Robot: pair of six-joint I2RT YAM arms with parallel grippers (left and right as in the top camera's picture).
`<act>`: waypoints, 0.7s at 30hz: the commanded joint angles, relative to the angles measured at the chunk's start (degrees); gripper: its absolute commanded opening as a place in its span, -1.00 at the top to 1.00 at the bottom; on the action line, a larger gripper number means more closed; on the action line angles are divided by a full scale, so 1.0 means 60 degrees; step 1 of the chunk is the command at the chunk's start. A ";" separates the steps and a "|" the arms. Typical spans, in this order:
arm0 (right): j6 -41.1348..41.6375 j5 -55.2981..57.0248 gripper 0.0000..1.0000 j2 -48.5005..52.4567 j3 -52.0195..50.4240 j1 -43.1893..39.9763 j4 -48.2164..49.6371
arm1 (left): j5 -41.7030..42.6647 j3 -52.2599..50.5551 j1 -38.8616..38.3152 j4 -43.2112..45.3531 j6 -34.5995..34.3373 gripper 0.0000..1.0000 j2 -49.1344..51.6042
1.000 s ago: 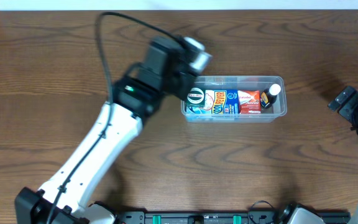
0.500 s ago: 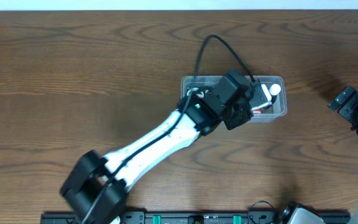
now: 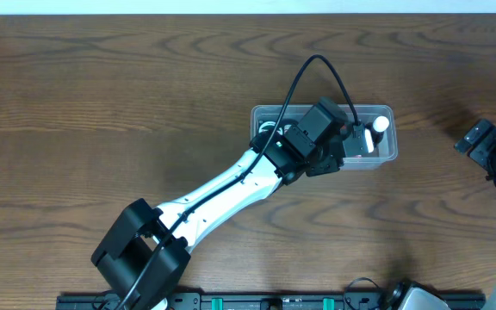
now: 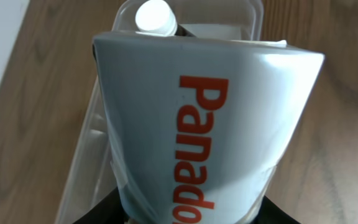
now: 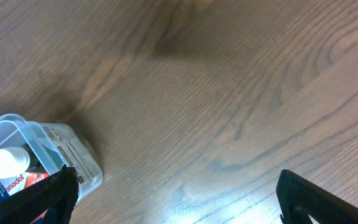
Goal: Pack container
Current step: 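Carry the Panadol box over the container's middle, then lower the Panadol box into the container beside the red box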
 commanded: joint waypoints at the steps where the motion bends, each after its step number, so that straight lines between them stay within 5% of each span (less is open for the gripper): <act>1: 0.0153 0.0098 -0.98 0.0011 0.0135 -0.0080 0.0015 | -0.0120 0.0113 0.0208 0.0157 0.0933 0.11 -0.0109; 21: 0.0153 0.0098 -0.98 0.0011 0.0135 -0.0080 0.0015 | -0.0109 0.0113 0.0896 0.0820 0.0849 0.23 0.0590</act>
